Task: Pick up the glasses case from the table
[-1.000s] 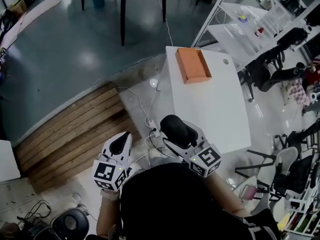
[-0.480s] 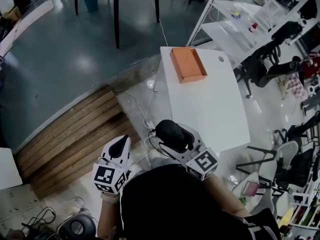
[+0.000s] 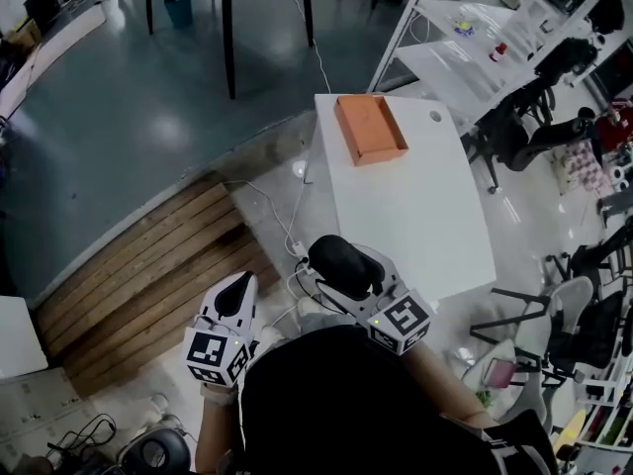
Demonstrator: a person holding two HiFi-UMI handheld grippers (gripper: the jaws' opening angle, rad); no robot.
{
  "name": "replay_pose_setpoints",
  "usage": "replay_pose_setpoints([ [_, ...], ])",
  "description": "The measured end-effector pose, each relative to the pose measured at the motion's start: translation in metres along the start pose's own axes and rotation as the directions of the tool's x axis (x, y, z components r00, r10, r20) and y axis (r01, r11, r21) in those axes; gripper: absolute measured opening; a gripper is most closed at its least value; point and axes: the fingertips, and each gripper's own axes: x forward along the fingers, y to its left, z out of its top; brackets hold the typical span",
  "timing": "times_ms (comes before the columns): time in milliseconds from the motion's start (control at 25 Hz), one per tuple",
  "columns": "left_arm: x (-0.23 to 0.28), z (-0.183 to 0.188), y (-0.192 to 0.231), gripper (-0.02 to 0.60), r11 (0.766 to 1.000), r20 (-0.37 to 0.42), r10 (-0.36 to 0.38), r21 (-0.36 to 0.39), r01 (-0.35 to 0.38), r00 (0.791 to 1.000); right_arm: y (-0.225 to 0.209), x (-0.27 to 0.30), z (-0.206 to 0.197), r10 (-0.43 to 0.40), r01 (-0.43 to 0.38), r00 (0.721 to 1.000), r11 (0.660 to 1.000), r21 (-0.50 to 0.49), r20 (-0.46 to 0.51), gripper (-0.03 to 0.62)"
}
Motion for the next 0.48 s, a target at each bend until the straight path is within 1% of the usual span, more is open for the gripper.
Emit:
replay_pose_setpoints([
  [280, 0.000, -0.004, -0.006, 0.018, 1.000, -0.011, 0.008, -0.001, -0.008, 1.000, -0.005, -0.005, -0.005, -0.006, 0.006, 1.000, 1.000, 0.003, -0.004, 0.368],
  [480, 0.003, -0.001, -0.013, 0.018, 1.000, -0.015, 0.008, 0.000, -0.008, 1.000, -0.010, -0.009, 0.001, -0.001, 0.001, 1.000, 1.000, -0.002, 0.000, 0.370],
])
